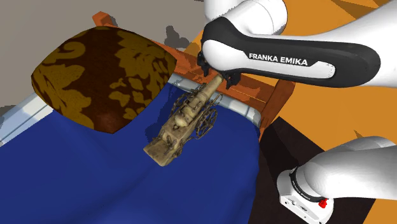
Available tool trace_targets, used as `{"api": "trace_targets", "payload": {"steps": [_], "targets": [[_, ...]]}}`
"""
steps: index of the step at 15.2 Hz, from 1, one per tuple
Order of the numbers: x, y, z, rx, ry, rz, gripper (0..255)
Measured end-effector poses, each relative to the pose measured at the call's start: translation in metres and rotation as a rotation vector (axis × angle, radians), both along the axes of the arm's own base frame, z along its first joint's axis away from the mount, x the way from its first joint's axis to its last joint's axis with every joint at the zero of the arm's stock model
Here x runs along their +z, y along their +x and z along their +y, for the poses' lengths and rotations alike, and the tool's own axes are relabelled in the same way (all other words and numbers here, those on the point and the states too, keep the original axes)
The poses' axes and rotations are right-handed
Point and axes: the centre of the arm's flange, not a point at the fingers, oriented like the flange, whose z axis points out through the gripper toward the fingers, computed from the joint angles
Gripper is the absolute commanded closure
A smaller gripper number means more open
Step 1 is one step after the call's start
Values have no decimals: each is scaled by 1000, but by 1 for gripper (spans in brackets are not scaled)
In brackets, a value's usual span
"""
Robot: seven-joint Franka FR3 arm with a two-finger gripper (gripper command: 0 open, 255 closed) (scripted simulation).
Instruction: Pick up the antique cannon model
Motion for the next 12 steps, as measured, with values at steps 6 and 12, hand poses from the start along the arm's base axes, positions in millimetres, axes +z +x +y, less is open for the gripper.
{"api": "trace_targets", "payload": {"steps": [6,12], "targets": [[-8,1,0,-1,0,-2,255],[-9,1,0,-1,0,-3,255]]}}
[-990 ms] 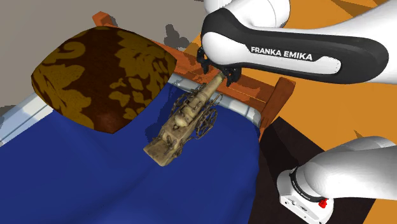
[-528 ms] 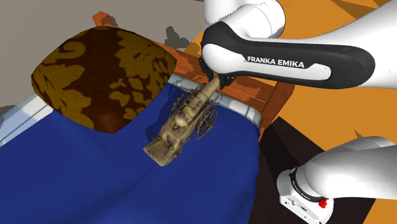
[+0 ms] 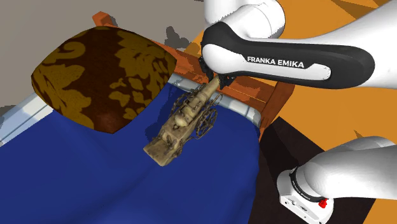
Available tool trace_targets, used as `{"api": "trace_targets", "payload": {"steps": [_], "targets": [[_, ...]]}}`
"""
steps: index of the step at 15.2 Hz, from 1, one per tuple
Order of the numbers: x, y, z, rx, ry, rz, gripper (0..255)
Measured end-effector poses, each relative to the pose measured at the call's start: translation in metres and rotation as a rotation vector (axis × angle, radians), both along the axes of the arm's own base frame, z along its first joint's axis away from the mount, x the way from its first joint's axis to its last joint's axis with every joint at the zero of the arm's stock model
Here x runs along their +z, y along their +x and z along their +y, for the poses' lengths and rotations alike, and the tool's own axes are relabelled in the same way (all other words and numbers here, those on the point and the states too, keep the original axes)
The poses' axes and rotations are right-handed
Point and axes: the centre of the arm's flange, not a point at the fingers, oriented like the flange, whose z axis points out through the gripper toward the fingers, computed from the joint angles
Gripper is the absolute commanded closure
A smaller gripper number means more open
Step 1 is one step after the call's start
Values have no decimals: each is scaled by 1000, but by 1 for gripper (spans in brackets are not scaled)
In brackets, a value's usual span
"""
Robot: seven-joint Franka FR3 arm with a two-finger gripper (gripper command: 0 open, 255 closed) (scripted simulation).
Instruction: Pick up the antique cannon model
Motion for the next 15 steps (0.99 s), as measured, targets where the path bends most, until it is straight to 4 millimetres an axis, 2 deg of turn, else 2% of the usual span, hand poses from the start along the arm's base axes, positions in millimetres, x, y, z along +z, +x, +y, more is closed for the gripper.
{"api": "trace_targets", "payload": {"steps": [3,15], "targets": [[10,-1,1,1,0,3,255],[72,-1,0,1,0,4,255]]}}
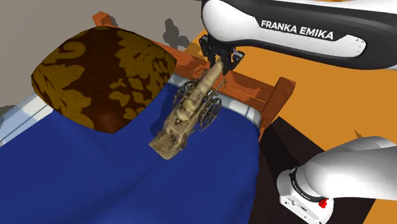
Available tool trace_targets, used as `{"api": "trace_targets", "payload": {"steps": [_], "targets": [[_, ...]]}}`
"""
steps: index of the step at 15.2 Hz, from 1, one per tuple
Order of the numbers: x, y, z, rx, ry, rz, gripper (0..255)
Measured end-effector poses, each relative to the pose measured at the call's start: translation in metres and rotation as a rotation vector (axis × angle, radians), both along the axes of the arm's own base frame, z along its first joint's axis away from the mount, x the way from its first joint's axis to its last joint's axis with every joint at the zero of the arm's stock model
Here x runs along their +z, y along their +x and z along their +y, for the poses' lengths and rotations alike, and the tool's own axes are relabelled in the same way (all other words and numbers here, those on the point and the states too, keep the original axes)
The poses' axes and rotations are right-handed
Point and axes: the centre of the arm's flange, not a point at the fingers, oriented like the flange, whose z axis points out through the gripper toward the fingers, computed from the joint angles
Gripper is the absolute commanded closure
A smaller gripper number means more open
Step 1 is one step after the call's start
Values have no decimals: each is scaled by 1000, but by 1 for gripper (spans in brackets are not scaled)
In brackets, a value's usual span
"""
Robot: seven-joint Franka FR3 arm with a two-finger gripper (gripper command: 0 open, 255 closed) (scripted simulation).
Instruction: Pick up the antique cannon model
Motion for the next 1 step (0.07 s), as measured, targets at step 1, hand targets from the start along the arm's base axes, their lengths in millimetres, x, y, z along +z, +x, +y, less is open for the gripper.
{"api": "trace_targets", "payload": {"steps": [1], "targets": [[3,0,1,0,0,0,255]]}}
